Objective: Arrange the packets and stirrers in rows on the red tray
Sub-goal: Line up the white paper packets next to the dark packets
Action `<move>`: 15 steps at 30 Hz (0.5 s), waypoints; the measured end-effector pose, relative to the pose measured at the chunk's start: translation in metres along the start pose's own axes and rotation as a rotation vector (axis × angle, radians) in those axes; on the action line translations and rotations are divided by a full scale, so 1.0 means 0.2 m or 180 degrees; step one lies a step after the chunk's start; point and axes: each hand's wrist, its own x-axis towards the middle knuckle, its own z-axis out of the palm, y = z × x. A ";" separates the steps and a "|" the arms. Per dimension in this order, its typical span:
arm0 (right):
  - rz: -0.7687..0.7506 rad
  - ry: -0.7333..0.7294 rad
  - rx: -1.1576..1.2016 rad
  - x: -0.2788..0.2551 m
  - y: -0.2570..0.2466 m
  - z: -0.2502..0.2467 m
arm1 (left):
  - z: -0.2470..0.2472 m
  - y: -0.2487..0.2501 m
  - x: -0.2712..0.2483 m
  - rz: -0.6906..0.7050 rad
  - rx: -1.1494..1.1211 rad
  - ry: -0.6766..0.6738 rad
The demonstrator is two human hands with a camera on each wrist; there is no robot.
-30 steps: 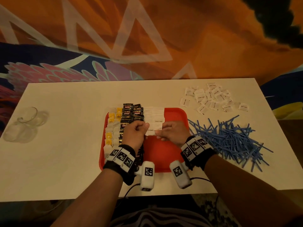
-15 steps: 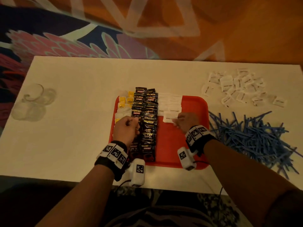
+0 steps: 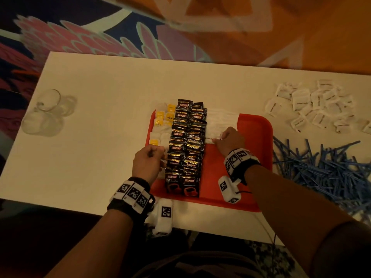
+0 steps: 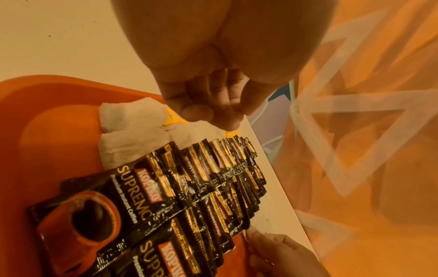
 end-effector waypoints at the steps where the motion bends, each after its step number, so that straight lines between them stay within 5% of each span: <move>1: -0.0088 0.0010 -0.0055 -0.01 -0.01 -0.01 | 0.00 0.00 0.00 0.0004 0.0008 0.0009; 6: -0.1116 -0.0248 -0.0871 -0.02 -0.05 0.00 | -0.01 -0.02 0.01 0.0034 0.0021 0.0015; 15: -0.1039 -0.0405 -0.0914 -0.10 -0.05 -0.03 | -0.06 0.01 -0.03 0.0034 -0.0003 -0.0124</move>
